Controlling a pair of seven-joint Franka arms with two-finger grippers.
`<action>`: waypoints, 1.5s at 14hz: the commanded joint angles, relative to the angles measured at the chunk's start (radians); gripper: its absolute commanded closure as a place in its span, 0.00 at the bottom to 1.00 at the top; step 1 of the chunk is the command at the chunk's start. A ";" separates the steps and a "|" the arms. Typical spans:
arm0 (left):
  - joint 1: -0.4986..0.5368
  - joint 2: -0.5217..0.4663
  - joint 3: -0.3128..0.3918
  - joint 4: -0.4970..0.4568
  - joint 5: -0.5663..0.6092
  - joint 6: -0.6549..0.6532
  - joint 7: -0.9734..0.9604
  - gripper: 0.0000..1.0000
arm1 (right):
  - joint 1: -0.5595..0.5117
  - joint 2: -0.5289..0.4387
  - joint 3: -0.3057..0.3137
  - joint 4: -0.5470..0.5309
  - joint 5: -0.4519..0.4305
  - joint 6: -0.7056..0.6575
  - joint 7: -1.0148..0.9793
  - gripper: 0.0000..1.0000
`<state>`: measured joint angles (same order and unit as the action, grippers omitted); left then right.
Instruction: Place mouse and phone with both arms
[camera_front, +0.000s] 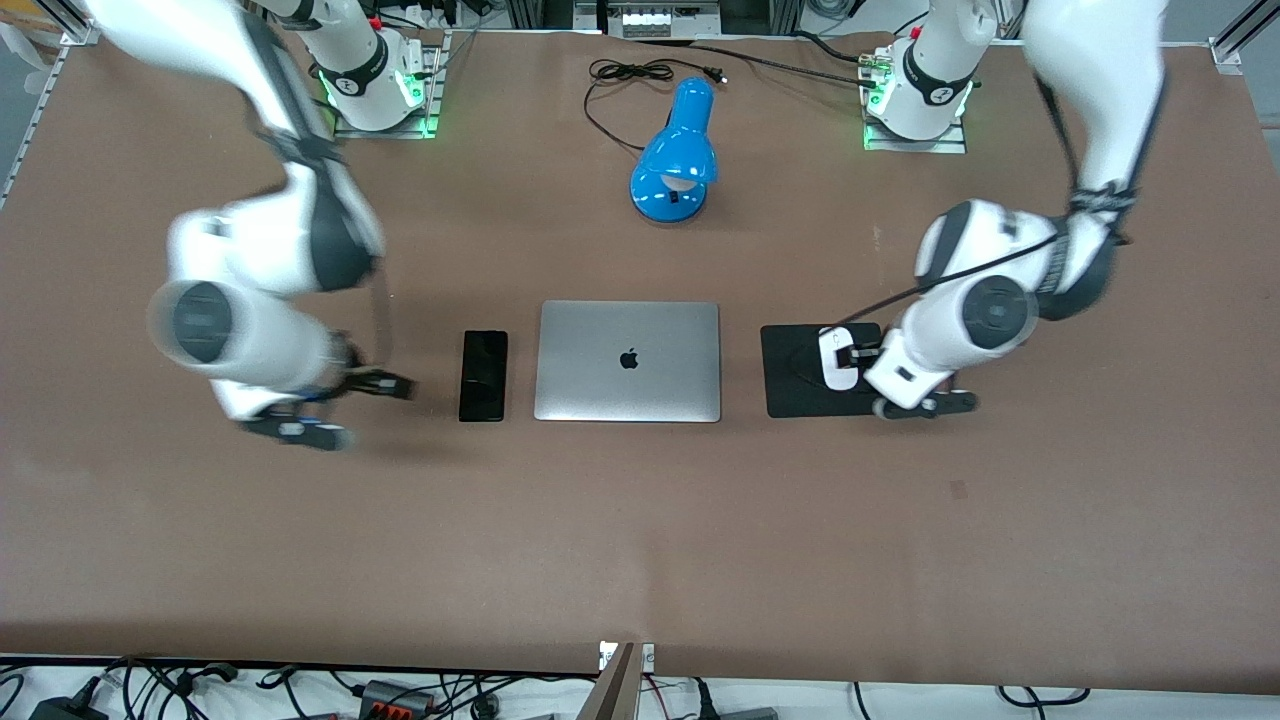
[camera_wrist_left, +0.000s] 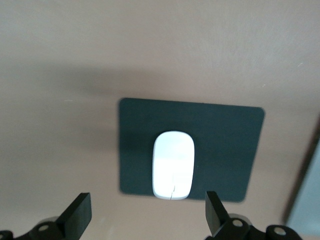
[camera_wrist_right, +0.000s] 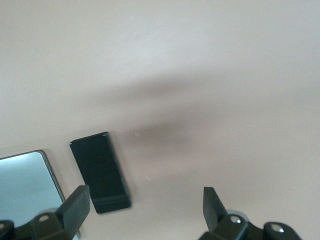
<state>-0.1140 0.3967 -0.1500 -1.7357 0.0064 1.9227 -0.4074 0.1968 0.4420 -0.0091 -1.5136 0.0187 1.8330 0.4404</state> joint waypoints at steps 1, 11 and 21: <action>0.049 0.027 0.000 0.188 0.018 -0.152 0.001 0.00 | -0.100 -0.035 0.015 0.081 0.015 -0.121 -0.113 0.00; 0.186 -0.115 0.001 0.508 0.044 -0.568 0.216 0.00 | -0.387 -0.173 0.015 0.227 0.084 -0.397 -0.437 0.00; 0.100 -0.472 0.110 0.045 -0.023 -0.346 0.380 0.00 | -0.326 -0.493 0.018 -0.172 -0.085 -0.115 -0.416 0.00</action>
<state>0.0009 -0.0616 -0.0529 -1.6678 -0.0036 1.5714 -0.0547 -0.1149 0.0215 0.0088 -1.5949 -0.0508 1.6727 0.0264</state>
